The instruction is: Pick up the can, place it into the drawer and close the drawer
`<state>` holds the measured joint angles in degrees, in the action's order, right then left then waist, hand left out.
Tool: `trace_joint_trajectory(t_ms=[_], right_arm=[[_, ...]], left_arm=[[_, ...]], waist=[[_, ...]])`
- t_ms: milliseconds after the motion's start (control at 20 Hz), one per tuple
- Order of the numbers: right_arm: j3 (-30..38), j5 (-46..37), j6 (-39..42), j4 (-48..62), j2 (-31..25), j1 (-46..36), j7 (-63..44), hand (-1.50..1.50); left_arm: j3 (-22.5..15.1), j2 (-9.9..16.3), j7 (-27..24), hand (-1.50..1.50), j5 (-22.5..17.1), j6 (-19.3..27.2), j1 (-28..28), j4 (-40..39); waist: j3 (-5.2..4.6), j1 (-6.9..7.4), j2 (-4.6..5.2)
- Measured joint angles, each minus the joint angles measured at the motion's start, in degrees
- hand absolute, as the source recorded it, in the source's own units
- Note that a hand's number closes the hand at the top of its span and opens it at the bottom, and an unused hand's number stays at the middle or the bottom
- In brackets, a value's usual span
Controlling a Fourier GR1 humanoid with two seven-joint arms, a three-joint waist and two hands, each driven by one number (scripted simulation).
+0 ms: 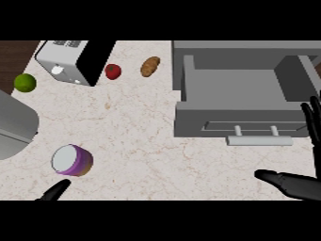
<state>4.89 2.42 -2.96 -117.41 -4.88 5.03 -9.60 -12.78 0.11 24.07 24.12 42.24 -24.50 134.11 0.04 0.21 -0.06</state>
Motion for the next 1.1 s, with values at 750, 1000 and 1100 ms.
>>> trace_joint_trajectory(t_ms=[750,1000,1100], right_arm=[[4.07,2.62,3.2,-2.13,-1.09,2.22,0.87,-1.5],[4.91,3.16,4.19,-3.17,-0.75,3.75,1.6,-1.5],[5.45,3.89,4.27,-4.9,-1.09,3.85,-0.25,-1.5]], left_arm=[[-2.09,0.24,-4.85,-1.5,-3.73,7.84,5.08,-14.82],[-1.92,0.07,-11.73,-1.5,-9.27,10.79,6.68,-23.0],[-1.69,0.01,-15.4,-1.5,-12.25,11.81,7.13,-26.71]], waist=[[-0.05,-0.26,0.0],[-0.07,-0.26,0.0],[-0.08,-0.27,0.0]])
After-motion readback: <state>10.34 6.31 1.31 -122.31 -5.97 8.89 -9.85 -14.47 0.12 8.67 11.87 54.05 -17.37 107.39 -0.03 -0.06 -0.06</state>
